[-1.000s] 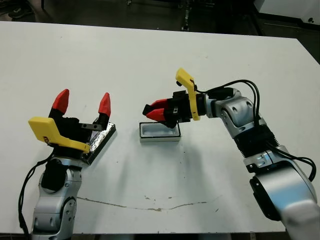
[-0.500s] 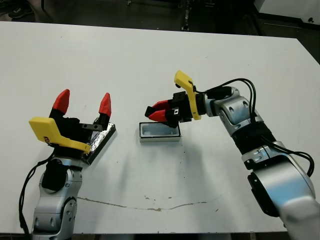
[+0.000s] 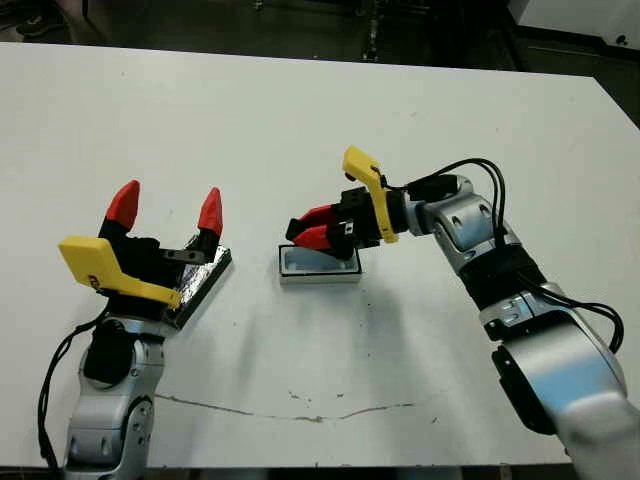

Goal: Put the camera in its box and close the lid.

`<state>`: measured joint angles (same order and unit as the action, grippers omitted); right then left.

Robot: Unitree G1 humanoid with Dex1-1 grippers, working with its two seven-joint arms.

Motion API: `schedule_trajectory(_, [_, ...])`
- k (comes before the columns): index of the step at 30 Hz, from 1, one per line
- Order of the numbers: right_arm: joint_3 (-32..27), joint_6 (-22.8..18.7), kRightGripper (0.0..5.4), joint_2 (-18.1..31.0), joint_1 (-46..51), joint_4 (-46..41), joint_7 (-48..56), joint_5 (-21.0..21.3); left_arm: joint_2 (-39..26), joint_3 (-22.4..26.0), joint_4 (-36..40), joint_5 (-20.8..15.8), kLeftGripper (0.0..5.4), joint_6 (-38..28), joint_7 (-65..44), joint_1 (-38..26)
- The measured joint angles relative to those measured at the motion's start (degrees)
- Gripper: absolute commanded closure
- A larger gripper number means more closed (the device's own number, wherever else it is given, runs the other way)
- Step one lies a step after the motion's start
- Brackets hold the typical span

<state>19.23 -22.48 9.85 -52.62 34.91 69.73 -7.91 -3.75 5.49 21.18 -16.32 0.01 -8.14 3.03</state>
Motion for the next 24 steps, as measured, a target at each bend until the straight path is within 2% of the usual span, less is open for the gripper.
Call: schedule_trajectory(24, [0.65,4.06,3.72,-0.24,1.33,0.62,1.05,1.98,0.03,-0.02,0.01,-0.20,0.00,-0.47,-0.09,0.63])
